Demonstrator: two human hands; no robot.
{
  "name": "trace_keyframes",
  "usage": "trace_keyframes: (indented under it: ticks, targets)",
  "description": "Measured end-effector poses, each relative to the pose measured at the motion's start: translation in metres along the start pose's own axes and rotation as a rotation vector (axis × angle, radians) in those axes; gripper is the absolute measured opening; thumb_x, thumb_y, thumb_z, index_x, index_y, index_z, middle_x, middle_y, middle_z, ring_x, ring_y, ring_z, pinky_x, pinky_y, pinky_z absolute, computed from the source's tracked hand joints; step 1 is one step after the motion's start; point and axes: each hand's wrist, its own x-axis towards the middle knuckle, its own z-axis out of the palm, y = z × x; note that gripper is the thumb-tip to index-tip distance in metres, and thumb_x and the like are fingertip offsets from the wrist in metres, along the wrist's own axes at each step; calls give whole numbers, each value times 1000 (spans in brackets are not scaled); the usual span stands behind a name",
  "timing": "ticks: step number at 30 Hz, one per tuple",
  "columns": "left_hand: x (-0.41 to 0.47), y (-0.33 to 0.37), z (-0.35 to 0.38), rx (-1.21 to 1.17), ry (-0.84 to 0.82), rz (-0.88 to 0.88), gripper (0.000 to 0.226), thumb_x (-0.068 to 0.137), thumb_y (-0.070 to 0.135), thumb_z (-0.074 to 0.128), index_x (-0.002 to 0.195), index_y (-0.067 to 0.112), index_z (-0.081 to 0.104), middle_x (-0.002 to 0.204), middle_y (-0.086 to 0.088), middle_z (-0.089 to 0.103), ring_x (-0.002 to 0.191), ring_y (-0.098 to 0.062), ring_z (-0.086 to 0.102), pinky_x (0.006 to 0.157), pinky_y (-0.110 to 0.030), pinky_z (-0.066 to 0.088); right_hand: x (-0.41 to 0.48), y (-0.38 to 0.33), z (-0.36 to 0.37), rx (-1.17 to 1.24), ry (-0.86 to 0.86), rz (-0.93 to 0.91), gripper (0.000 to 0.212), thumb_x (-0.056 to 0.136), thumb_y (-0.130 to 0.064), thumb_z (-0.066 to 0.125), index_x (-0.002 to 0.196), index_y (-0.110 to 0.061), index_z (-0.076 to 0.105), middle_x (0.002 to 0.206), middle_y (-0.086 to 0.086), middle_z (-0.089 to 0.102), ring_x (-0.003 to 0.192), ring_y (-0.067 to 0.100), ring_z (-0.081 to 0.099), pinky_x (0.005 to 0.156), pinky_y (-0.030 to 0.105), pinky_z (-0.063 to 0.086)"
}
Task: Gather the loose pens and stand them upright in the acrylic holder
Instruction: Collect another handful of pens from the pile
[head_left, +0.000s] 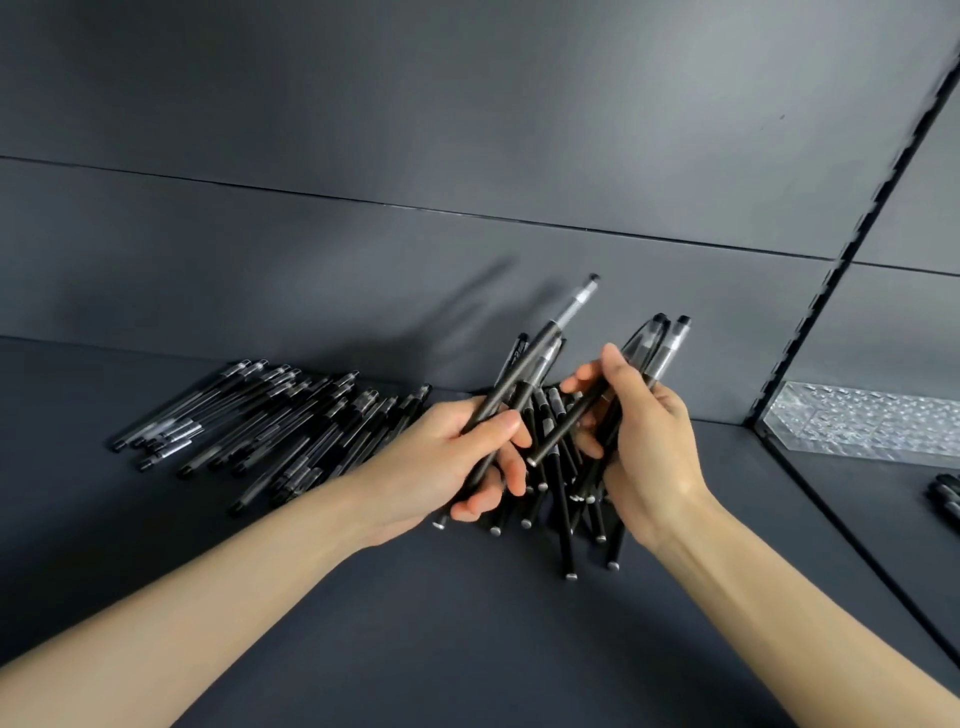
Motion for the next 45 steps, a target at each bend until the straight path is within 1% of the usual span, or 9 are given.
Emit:
trace_keyframes:
  ticks: [4, 9, 15, 17, 20, 25, 31, 40, 45]
  targets:
    - [1, -1, -2, -156, 38, -1, 24, 100, 22, 42, 97, 2, 55, 61, -6, 47, 39, -12, 27, 40, -22, 19, 1, -4, -2, 134, -5, 25, 26, 99, -23, 44, 75, -13, 47, 63, 5, 58, 54, 15, 51, 59, 28, 52]
    - [-3, 0, 6, -220, -125, -27, 27, 96, 29, 45, 97, 5, 57, 60, -4, 44, 41, -11, 27, 39, -21, 21, -6, 0, 4, -80, -178, 7, 33, 89, -37, 57, 76, -7, 49, 58, 8, 32, 44, 12, 27, 40, 20, 26]
    - [0, -3, 4, -128, -4, -38, 34, 97, 30, 45, 105, 1, 60, 77, -10, 62, 61, -19, 56, 49, -30, 46, -6, -6, 2, 15, -20, -9, 29, 92, -35, 57, 81, -10, 47, 58, 3, 46, 49, 15, 44, 50, 27, 42]
    - [0, -5, 3, -88, 46, -37, 31, 98, 30, 44, 101, 4, 59, 73, -8, 59, 52, -18, 52, 42, -27, 40, -2, -8, -1, 139, 21, -16, 25, 96, -31, 52, 81, -12, 44, 64, 3, 50, 52, 15, 48, 56, 29, 51]
    - [-1, -4, 7, -64, -28, -36, 29, 98, 32, 42, 97, 6, 56, 62, -4, 46, 41, -11, 26, 37, -19, 19, -2, -6, -1, 82, -47, -18, 25, 95, -28, 54, 80, -13, 42, 60, 2, 41, 43, 13, 32, 40, 23, 35]
    - [-5, -1, 12, -96, -193, -75, 34, 94, 40, 44, 93, 8, 55, 60, -4, 43, 41, -10, 22, 38, -20, 16, -6, -3, 3, -112, -199, -2, 33, 86, -30, 64, 68, -10, 44, 47, 3, 26, 41, 18, 26, 42, 24, 27]
    - [0, -4, 10, 204, -24, 29, 35, 98, 37, 40, 87, 9, 59, 68, 1, 57, 61, -12, 50, 62, -30, 43, 3, -11, -3, -23, 54, -71, 27, 93, -28, 56, 71, -15, 48, 57, -1, 51, 45, 10, 37, 42, 19, 32]
    - [-11, 4, 18, 414, -162, 71, 43, 101, 37, 35, 62, 19, 32, 61, 0, 35, 65, -19, 31, 64, -24, 31, -5, -11, 4, -30, 19, -64, 28, 83, -29, 68, 63, -17, 52, 54, 1, 40, 43, 9, 35, 42, 18, 35]
    - [-14, 8, 19, 431, -267, 69, 43, 101, 40, 33, 63, 20, 29, 67, -7, 30, 66, -31, 24, 61, -43, 24, -4, -11, 1, -22, 60, -14, 29, 78, -32, 73, 78, -10, 55, 53, -2, 39, 45, 11, 33, 45, 21, 34]
